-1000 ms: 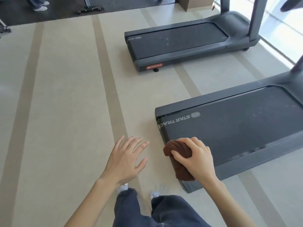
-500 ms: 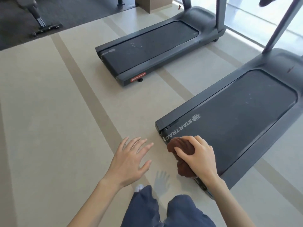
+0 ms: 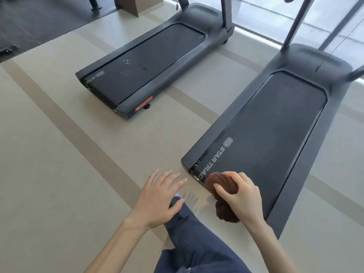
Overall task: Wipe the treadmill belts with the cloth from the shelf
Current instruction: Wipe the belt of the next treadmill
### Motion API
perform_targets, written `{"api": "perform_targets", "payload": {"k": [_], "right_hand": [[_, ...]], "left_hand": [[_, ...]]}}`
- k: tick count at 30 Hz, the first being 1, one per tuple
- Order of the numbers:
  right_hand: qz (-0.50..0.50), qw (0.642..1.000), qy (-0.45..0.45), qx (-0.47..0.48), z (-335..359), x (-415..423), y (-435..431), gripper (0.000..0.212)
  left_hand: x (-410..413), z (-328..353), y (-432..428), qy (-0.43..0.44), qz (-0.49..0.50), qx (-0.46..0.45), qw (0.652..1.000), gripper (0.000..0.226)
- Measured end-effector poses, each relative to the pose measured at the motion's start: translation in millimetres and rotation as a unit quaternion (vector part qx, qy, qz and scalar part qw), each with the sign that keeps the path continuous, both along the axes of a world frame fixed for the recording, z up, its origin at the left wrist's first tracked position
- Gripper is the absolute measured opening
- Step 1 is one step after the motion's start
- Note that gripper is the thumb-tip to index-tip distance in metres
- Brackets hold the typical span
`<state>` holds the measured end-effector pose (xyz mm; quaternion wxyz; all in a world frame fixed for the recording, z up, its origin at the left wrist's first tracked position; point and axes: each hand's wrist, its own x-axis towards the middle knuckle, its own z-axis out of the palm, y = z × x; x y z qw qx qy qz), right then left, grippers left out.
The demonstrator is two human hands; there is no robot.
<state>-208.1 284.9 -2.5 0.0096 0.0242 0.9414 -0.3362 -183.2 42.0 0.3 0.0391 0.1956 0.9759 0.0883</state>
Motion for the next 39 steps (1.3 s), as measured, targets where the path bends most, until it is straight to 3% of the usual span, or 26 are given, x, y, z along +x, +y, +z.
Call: {"api": "perform_targets", "payload": {"k": [8,12,22,28,32,39], "right_hand": [[-0.084,0.996,0.033,0.006,3.7,-114.0,-46.7,0.03],[-0.112,0.993,0.034,0.003,8.8,-155.4,-59.9,0.039],[-0.238,0.97,0.026,0.034,5.3,-209.2,-100.5,0.038],[-0.36,0.932,0.002,0.047,-1.0,-250.9,-161.5,0.046],[-0.462,0.886,-0.01,0.03,10.4,-278.0,-206.8,0.049],[-0.582,0.812,-0.042,0.026,19.9,-281.3,-254.8,0.039]], "left_hand": [[-150.3,17.1,-49.7,0.018,-0.081,-0.02,0.996,0.048],[-218.3,21.7,-61.5,0.031,-0.12,-0.026,0.992,0.05],[-348.7,-2.2,-65.1,0.042,-0.281,0.005,0.959,0.051],[-433.0,-10.9,-98.2,0.041,-0.41,0.033,0.911,0.05],[-494.9,0.7,-128.9,0.04,-0.483,0.021,0.874,0.05],[-548.5,3.3,-105.6,-0.001,-0.595,0.002,0.804,0.051]]}}
